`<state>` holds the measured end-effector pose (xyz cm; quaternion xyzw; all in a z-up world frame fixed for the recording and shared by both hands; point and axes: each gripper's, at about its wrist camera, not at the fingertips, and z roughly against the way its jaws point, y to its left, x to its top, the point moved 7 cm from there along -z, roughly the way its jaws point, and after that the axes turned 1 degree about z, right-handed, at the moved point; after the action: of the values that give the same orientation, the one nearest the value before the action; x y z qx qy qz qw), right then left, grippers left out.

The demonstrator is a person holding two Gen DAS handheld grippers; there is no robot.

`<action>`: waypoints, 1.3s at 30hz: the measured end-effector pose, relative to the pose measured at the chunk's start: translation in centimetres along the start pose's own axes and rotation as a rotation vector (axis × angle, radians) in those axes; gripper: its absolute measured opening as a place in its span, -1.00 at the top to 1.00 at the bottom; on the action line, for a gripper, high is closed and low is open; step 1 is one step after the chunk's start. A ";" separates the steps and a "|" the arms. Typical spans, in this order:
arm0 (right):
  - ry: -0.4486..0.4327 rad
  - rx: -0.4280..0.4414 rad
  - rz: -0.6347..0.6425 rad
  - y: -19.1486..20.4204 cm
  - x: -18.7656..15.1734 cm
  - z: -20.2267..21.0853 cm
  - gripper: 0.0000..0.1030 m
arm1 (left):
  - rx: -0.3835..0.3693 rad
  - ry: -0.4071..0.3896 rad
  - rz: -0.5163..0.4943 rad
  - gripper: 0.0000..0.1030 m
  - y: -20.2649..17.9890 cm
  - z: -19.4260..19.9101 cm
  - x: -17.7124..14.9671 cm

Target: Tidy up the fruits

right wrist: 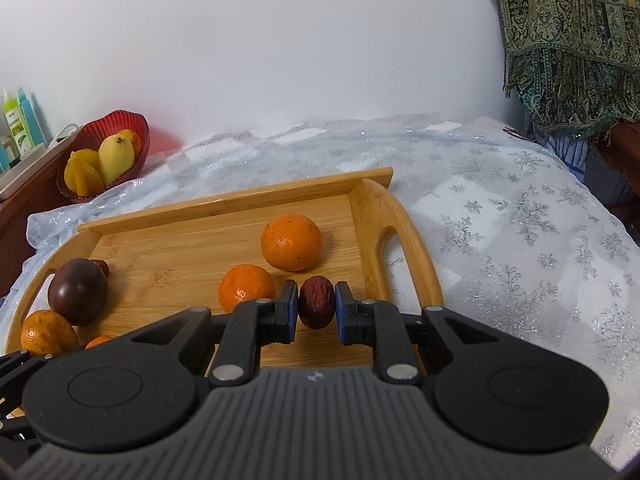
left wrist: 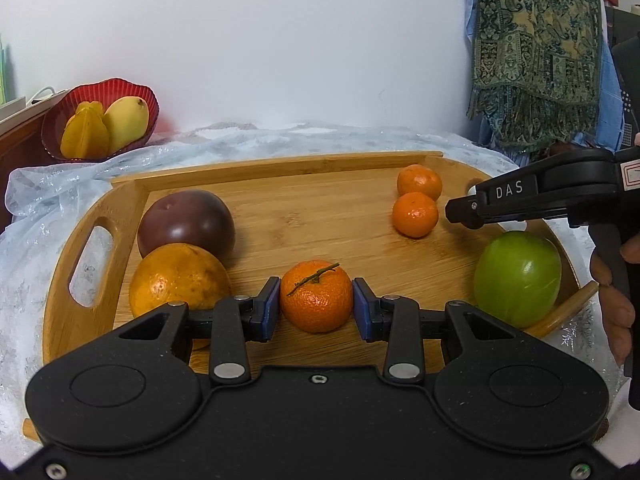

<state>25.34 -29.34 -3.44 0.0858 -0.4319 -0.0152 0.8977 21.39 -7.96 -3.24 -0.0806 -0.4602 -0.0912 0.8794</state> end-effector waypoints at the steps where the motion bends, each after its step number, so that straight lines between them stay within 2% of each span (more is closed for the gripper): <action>1: 0.002 0.001 0.001 0.0 0.0 -0.1 0.56 | 0.002 0.000 0.000 0.31 0.0 0.0 0.0; 26: 0.021 -0.011 0.021 0.2 -0.3 -0.8 0.54 | 0.001 -0.002 -0.002 0.31 -0.1 -0.1 0.1; 39: 0.021 -0.009 0.019 0.3 -0.4 -0.8 0.44 | 0.001 -0.002 -0.001 0.31 0.0 -0.1 0.1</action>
<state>25.68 -28.91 -4.14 0.0779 -0.4230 -0.0078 0.9028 21.53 -8.01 -3.20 -0.0801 -0.4611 -0.0913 0.8790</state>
